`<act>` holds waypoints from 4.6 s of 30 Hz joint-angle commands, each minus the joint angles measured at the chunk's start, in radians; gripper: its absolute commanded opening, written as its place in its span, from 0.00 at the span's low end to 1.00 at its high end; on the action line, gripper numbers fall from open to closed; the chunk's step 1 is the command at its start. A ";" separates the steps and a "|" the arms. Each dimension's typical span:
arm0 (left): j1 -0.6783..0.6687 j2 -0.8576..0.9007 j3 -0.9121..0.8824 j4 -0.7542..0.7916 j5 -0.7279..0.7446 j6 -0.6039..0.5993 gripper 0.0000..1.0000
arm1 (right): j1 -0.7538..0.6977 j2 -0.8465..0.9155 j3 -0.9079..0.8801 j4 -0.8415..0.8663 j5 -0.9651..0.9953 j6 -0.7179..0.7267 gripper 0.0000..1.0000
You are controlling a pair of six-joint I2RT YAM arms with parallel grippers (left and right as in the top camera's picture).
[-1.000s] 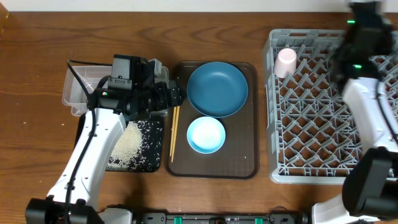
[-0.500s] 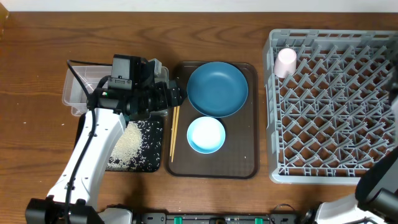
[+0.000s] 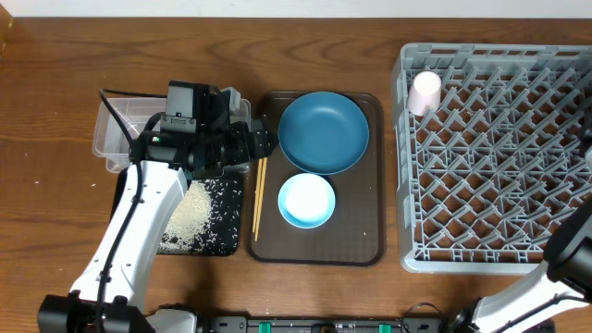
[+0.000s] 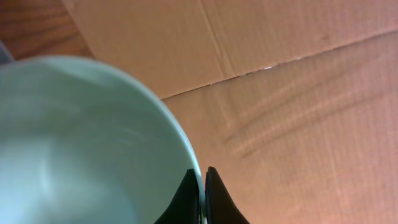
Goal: Sort waste into correct bins and load items into the dishwasher rack
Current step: 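Carry the mint bowl right and place it in the rack, then release the mint bowl and reach the right gripper to the light-blue bowl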
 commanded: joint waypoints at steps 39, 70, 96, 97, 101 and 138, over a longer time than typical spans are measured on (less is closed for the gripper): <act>-0.002 -0.001 -0.002 -0.004 -0.013 0.003 0.95 | 0.428 0.094 0.012 0.046 -0.048 -0.151 0.71; -0.002 -0.001 -0.002 -0.004 -0.013 0.003 0.95 | 0.061 -0.196 0.168 -0.359 -0.833 0.758 0.01; -0.002 -0.001 -0.002 -0.004 -0.013 0.003 0.95 | -0.122 -0.059 0.167 -0.472 -0.985 0.885 0.01; -0.002 -0.001 -0.002 -0.004 -0.013 0.003 0.95 | -0.116 -0.064 0.167 -0.486 -0.985 0.885 0.01; -0.002 -0.001 -0.002 -0.004 -0.013 0.003 0.95 | -0.097 -0.076 0.167 -0.537 -0.984 0.886 0.01; -0.002 -0.001 -0.002 -0.004 -0.013 0.003 0.95 | 0.312 -0.096 0.170 -0.617 -1.179 0.866 0.01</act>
